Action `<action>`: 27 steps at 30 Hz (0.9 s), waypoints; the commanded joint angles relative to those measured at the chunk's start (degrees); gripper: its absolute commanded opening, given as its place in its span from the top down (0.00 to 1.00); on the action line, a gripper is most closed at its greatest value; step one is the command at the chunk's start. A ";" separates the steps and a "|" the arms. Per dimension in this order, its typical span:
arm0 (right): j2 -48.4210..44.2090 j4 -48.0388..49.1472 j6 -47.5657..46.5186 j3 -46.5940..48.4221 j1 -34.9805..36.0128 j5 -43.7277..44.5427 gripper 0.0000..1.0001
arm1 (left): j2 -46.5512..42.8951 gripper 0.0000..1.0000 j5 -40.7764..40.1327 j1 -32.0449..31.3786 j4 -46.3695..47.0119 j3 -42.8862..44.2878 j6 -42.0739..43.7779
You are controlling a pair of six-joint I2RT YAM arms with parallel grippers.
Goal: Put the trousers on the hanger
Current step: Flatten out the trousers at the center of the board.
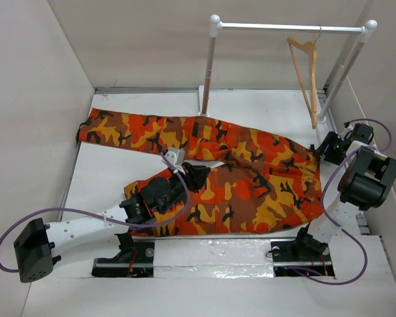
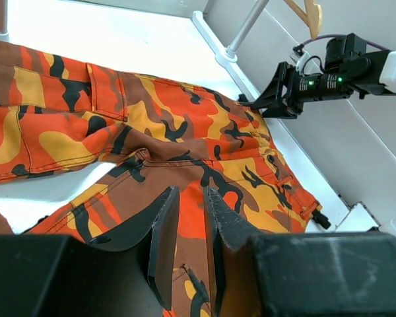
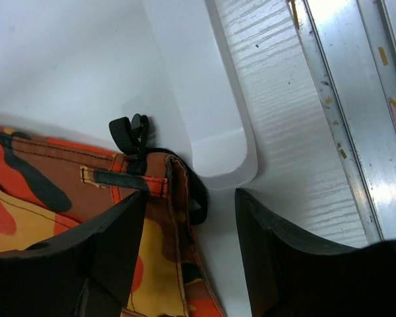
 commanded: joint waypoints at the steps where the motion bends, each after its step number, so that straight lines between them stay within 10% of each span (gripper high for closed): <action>1: 2.36 -9.83 -6.40 4.81 0.13 -1.00 0.39 | -0.91 0.81 -1.61 0.10 1.25 -0.02 0.52; 11: 0.87 -9.42 -6.85 2.63 6.19 -1.44 0.55 | -1.26 0.81 -1.70 0.10 0.90 -0.11 -0.28; 17: -4.92 -2.04 -3.60 -2.12 6.19 -0.74 0.99 | -0.47 0.81 -2.05 0.10 0.90 -0.02 -0.36; 27: -16.27 2.36 1.50 0.24 4.96 5.24 1.00 | 2.78 0.81 -1.96 0.10 0.55 1.30 -0.72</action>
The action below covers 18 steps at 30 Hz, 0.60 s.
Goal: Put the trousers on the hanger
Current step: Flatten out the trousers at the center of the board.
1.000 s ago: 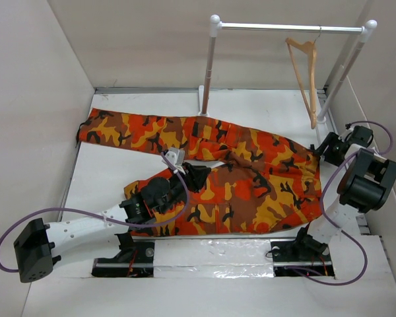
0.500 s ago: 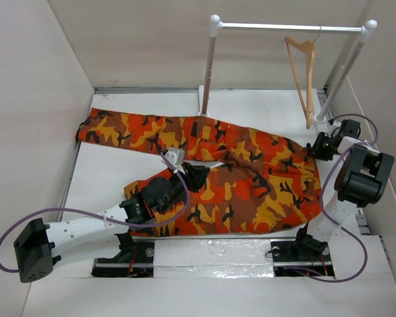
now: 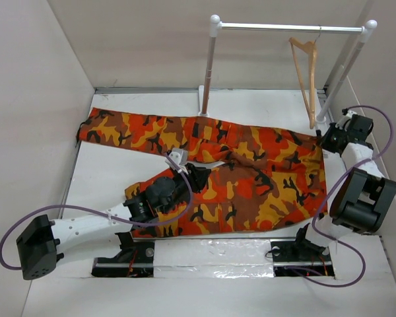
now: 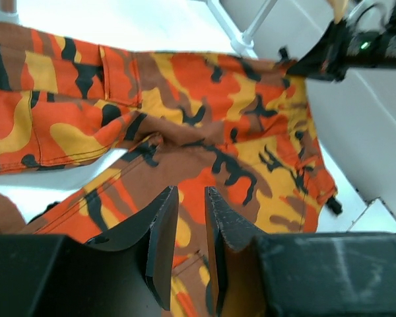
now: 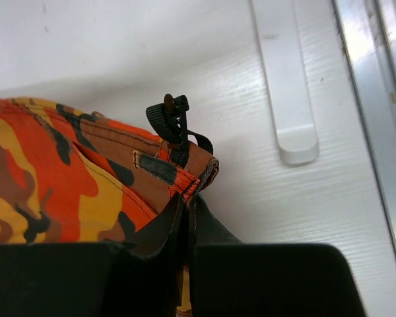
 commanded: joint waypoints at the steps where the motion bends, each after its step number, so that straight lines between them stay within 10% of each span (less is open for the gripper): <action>1: -0.82 4.99 2.79 3.76 -1.44 3.66 1.00 | 0.99 0.79 -0.76 0.10 0.79 1.47 -0.24; 15: 10.95 5.69 5.43 15.19 -3.20 14.39 1.00 | 4.60 0.73 -3.57 1.95 -0.97 2.71 -0.15; 18: 10.79 6.13 6.48 13.97 -2.51 13.43 0.50 | 5.65 0.71 -3.05 4.05 -1.23 2.79 -0.67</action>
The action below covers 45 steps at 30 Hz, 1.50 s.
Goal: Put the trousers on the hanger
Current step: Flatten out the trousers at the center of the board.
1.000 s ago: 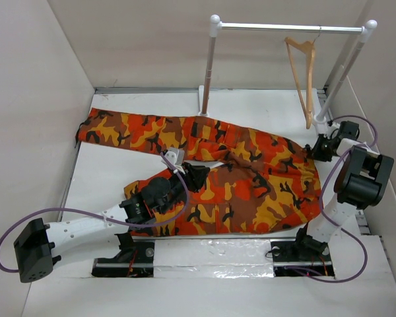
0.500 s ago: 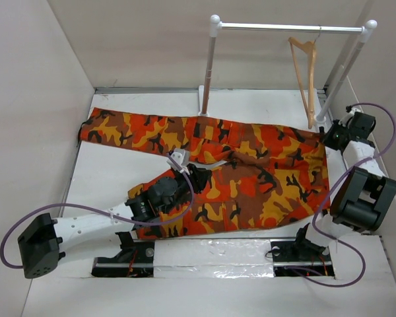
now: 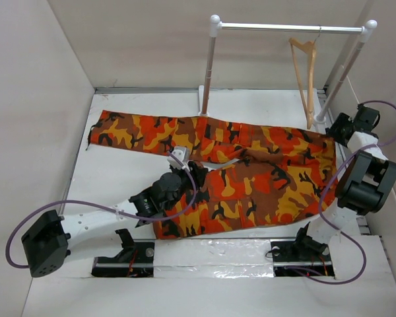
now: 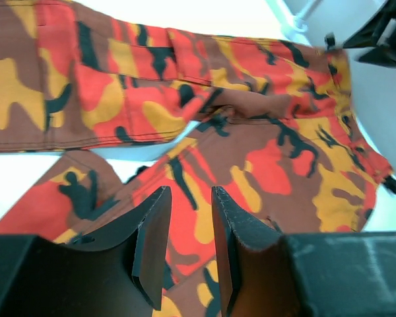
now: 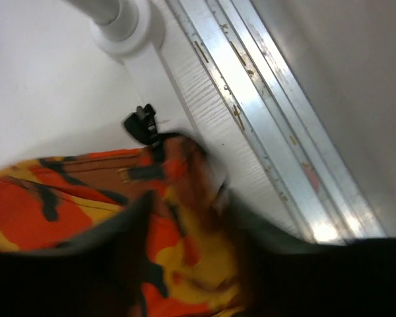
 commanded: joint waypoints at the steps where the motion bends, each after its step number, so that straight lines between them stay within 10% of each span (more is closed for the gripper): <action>1: -2.82 4.86 1.37 0.38 1.65 1.86 0.30 | 0.54 0.71 -0.36 2.19 0.47 2.64 -0.63; 9: -31.73 11.72 1.28 -21.56 23.75 10.47 0.30 | -8.58 0.72 2.46 8.53 -3.39 2.90 -2.39; 13: -41.42 17.79 2.51 -31.44 45.12 9.68 1.00 | -17.98 0.75 0.79 8.53 -8.92 5.62 -3.70; 19: -33.30 12.70 3.21 -22.62 85.95 26.98 1.00 | -34.34 0.85 -1.06 8.00 -14.63 7.12 -9.24; 26: -0.02 -0.04 0.15 6.97 109.64 41.03 0.72 | -44.27 0.89 -5.80 8.00 -27.10 15.64 -8.98; 29: 10.99 -2.95 -2.40 16.15 112.83 41.50 0.53 | -47.17 0.89 -9.14 8.00 -32.38 18.10 -8.54; 45: 28.09 -4.98 -2.15 30.16 108.98 38.42 0.41 | -51.23 0.87 -13.81 8.00 -39.87 20.05 -7.40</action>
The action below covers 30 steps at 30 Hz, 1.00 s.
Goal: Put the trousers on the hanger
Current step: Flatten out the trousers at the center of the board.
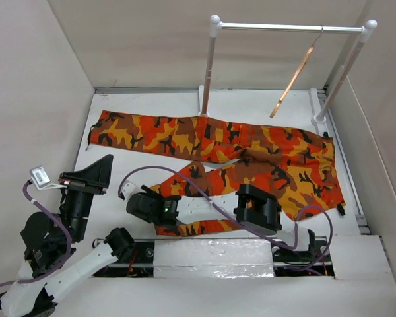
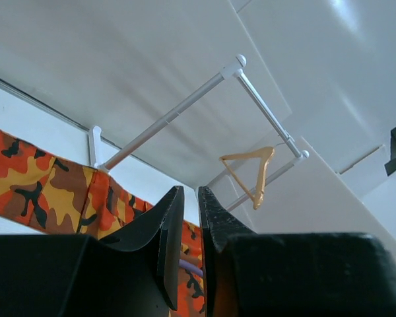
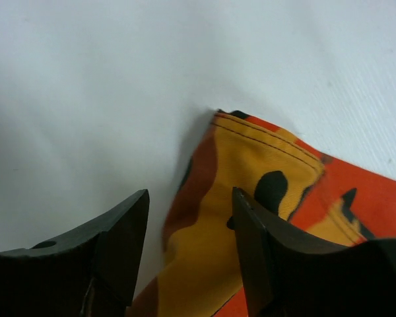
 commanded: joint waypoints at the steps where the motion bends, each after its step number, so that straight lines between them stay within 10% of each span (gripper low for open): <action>1: -0.25 -1.02 1.55 0.59 -0.44 2.60 0.39 | -0.32 0.87 -0.12 -0.26 0.52 -0.06 0.97; 15: 1.77 -2.43 4.80 -2.76 -3.78 2.17 0.41 | 0.55 0.86 0.32 -0.26 0.69 -1.47 0.09; 20: 0.20 -0.85 5.06 -3.98 -4.31 1.46 0.99 | 2.13 0.86 0.41 -0.26 0.87 -2.18 -0.61; 30: -31.07 30.34 9.10 -31.20 -8.69 -10.04 1.00 | 7.84 0.86 3.82 -0.26 4.20 -1.91 -1.67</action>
